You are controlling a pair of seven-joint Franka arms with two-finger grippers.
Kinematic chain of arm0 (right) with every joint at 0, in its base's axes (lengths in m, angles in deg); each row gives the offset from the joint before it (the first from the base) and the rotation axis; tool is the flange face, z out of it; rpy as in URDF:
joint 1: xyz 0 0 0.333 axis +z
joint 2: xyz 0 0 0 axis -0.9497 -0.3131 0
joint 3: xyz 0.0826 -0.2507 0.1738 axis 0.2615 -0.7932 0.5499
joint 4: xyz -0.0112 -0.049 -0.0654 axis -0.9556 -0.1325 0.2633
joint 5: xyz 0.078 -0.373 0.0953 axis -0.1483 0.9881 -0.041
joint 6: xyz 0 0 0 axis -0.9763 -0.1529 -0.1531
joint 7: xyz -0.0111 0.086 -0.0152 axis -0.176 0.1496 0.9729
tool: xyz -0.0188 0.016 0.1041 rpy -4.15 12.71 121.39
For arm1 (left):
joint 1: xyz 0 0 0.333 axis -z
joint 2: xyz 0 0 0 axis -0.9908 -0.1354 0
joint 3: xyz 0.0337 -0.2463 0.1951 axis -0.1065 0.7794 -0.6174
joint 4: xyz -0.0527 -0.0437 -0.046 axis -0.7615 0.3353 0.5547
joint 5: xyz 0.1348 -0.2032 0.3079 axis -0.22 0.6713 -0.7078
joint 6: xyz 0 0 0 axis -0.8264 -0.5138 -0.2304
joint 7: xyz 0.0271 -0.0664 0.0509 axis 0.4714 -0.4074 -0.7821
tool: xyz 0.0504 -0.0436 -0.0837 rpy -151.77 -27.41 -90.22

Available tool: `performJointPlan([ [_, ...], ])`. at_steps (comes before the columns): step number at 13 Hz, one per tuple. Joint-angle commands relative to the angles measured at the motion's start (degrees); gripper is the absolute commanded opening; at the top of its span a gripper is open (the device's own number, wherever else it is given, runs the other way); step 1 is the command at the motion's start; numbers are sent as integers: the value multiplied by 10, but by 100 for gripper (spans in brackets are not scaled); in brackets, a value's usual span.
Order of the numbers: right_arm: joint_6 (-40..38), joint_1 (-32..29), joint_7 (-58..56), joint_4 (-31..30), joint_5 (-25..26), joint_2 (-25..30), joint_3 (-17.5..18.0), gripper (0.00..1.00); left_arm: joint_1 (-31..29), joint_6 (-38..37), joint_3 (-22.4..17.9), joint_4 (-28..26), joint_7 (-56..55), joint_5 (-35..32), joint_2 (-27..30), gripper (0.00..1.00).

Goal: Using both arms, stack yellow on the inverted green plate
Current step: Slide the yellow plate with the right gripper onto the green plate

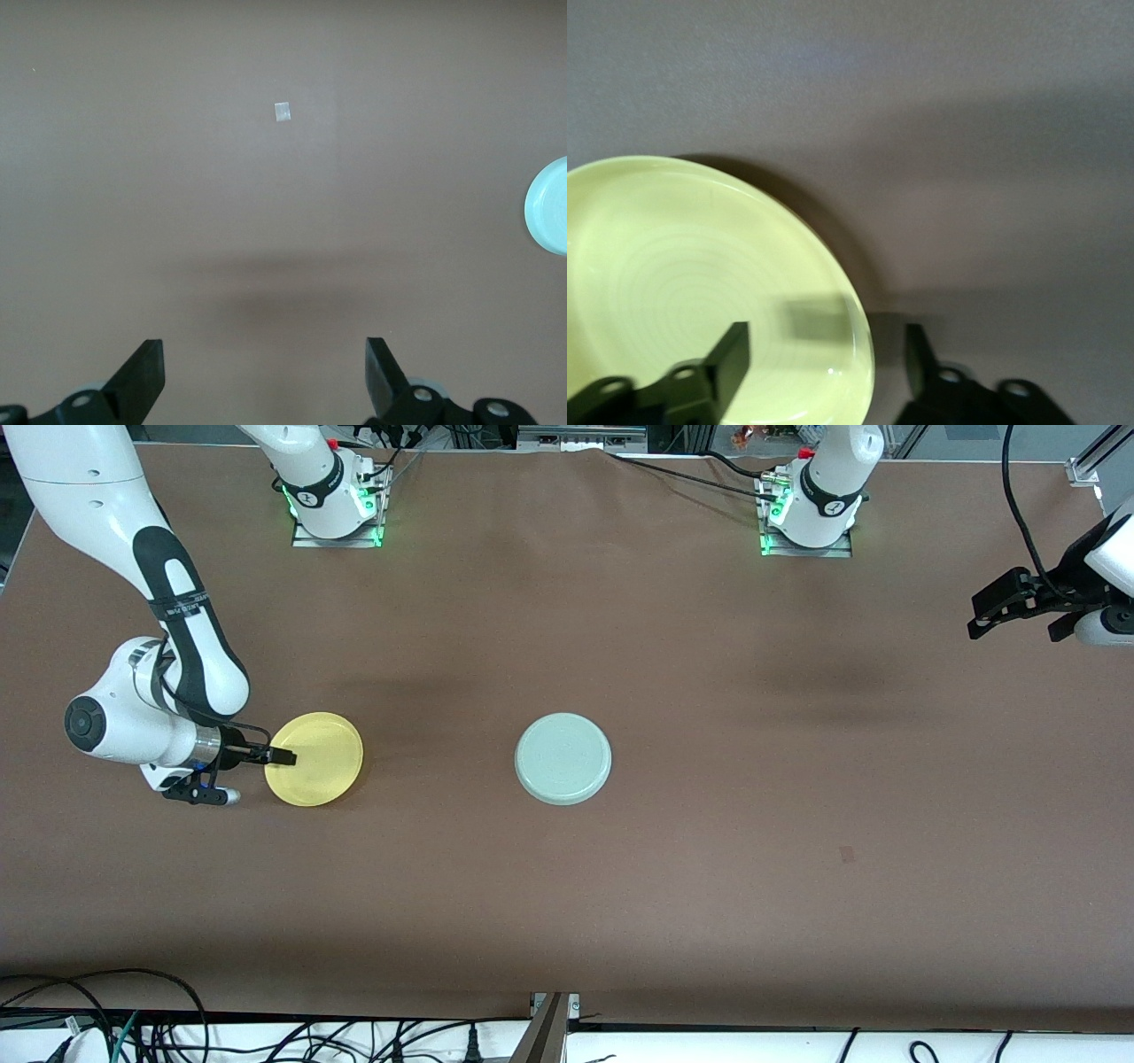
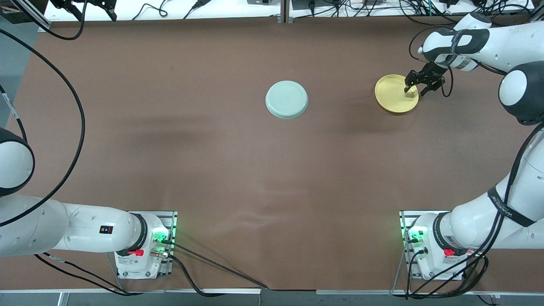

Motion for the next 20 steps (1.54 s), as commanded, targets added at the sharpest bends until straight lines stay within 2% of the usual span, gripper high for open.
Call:
performJointPlan([
  [1,-4,-2,0,5,-14,6,2,0,-8,-5,1,20,11,4,-18,100],
  [6,-26,-8,-9,10,-13,6,0,0,-10,2,4,24,14,2,-23,100],
  [7,-44,-7,-10,28,-12,15,0,0,-10,2,5,25,14,2,-23,100],
  [11,-252,-3,5,142,-15,62,10,0,-7,2,8,26,11,3,-23,100],
  [13,-355,-3,24,215,-20,74,53,0,-5,2,8,26,10,3,-23,100],
  [14,-375,-2,69,239,-22,74,82,0,-5,2,8,26,10,3,-23,100],
  [16,-338,15,183,241,-17,68,152,0,-5,2,8,25,10,3,-23,100],
  [18,-257,87,272,234,-15,47,154,0,-5,1,8,25,10,3,-23,100],
  [20,-195,129,316,208,-14,27,155,0,-4,1,8,25,10,3,-23,100],
])
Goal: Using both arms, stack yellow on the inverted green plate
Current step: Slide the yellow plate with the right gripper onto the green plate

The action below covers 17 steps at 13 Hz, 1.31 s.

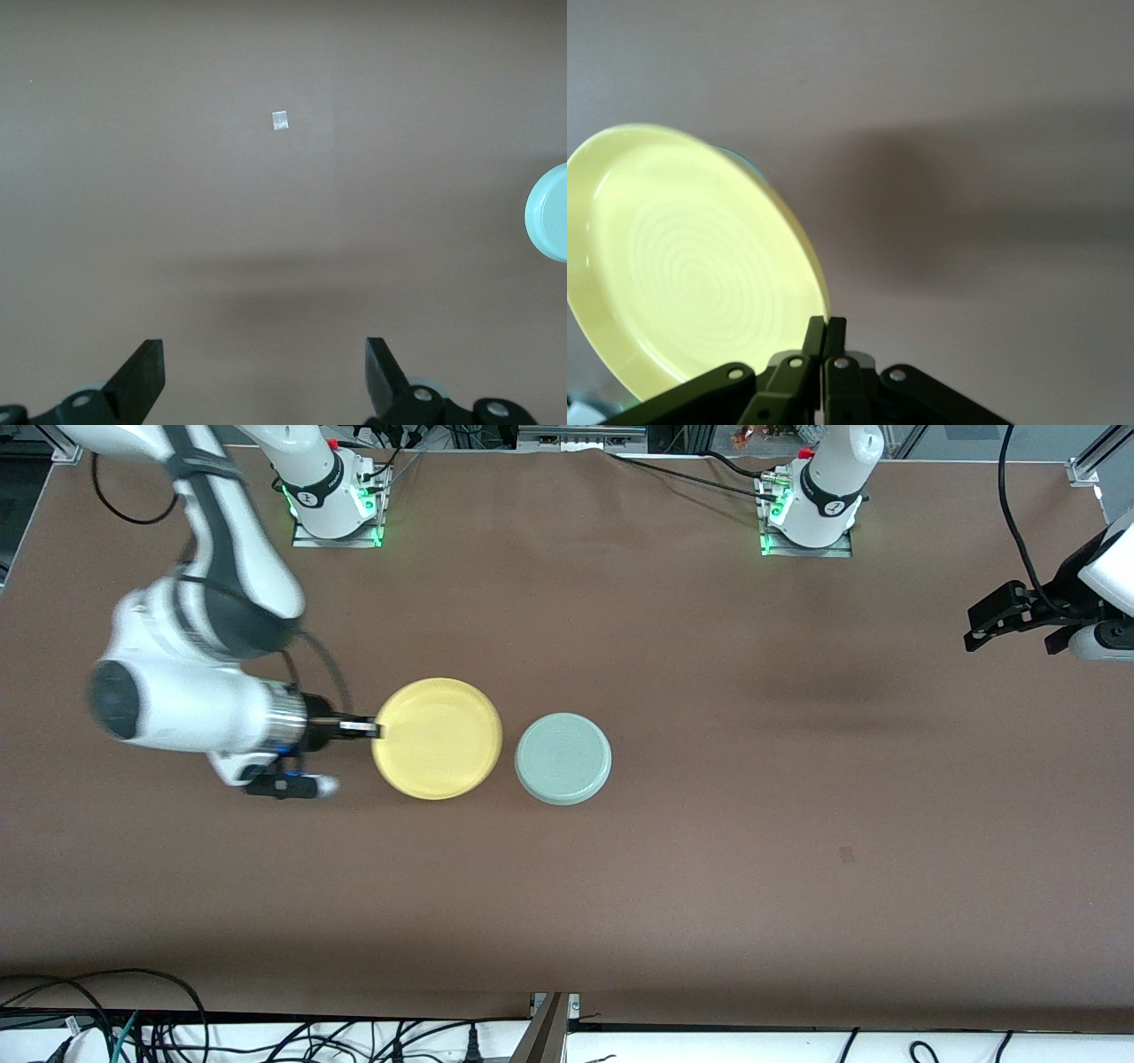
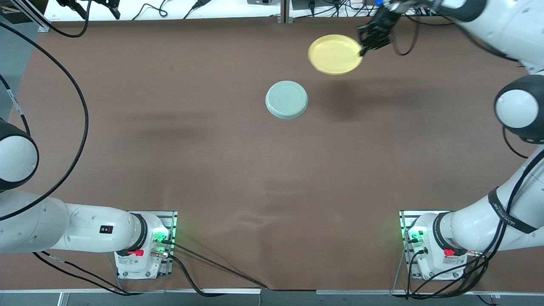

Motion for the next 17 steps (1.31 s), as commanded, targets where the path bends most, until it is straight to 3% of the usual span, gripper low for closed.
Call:
performJointPlan([
  [1,73,49,38,-30,3,-24,-3,0,-1,-7,2,15,9,3,-6,100],
  [5,165,118,105,-34,4,-69,-5,0,0,-7,2,15,11,3,-6,100],
  [9,176,120,111,-35,3,-100,-5,0,1,-7,3,15,12,3,-6,100],
  [12,232,128,112,-35,3,-124,-5,0,1,-8,9,15,10,3,-6,100],
  [17,235,142,120,-58,3,-124,-5,0,1,-10,10,15,10,3,-5,100],
])
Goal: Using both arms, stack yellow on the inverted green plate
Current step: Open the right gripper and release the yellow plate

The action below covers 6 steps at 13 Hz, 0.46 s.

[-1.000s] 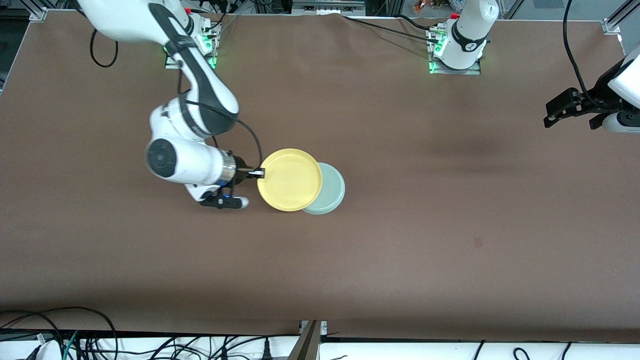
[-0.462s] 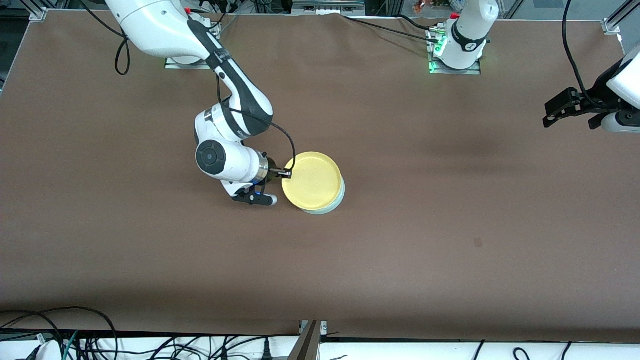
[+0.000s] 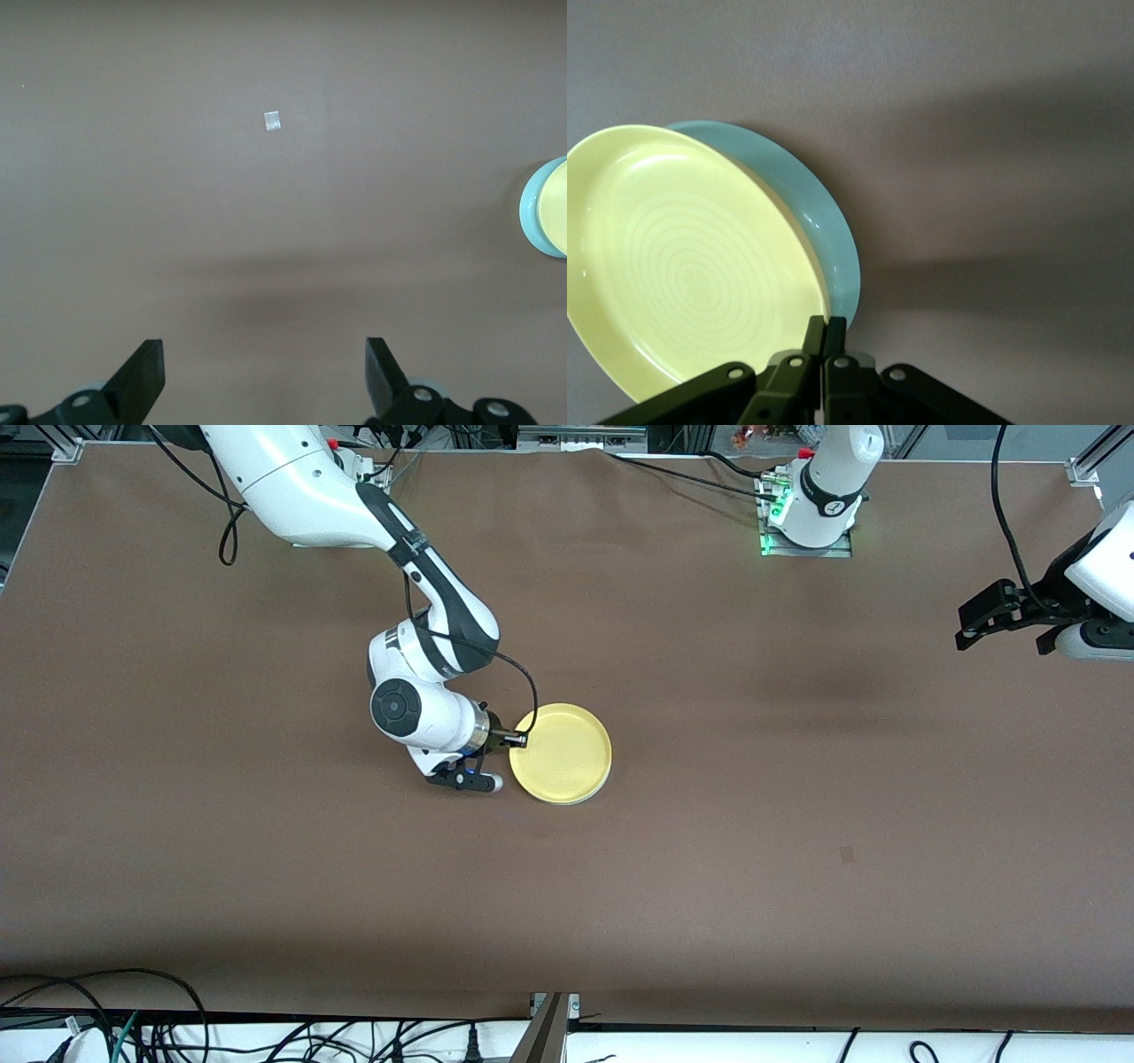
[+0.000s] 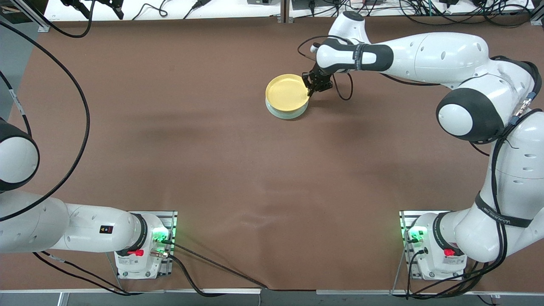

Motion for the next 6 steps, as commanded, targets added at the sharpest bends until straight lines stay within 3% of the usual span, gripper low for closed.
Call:
performJointPlan([
  [1,5,1,12,-13,1,7,0,0,0,-10,1,15,10,3,-5,100],
  [2,4,1,23,-11,0,8,0,23,0,-10,0,15,10,3,-5,100],
  [3,3,1,39,-10,3,12,-1,99,0,-10,0,15,10,3,-5,100],
  [6,-35,-3,42,-7,4,55,-29,100,0,-11,1,15,9,3,-4,100],
])
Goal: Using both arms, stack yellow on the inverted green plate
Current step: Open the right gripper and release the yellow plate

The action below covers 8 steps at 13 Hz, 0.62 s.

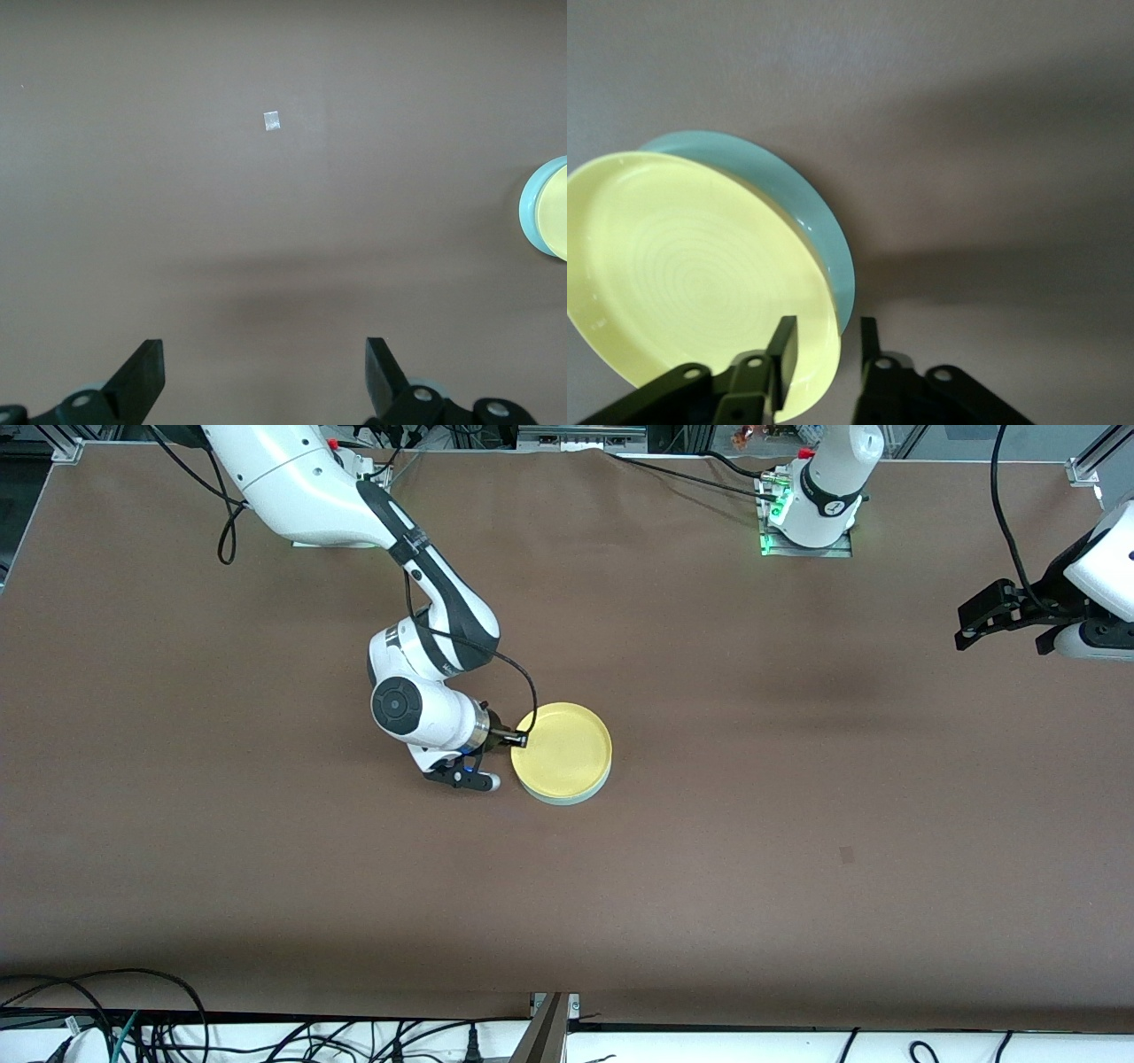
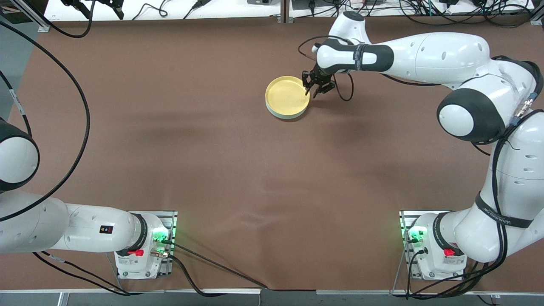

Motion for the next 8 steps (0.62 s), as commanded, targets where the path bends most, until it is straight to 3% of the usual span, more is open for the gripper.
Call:
performJointPlan([
  [1,-40,-3,6,-6,5,67,-41,100,0,-11,7,15,8,3,-4,100],
  [5,-154,-4,-51,21,28,132,-146,100,-1,-12,8,15,7,3,-4,100],
  [8,-183,-4,-104,35,120,177,-202,100,0,-12,10,15,7,3,-4,100],
])
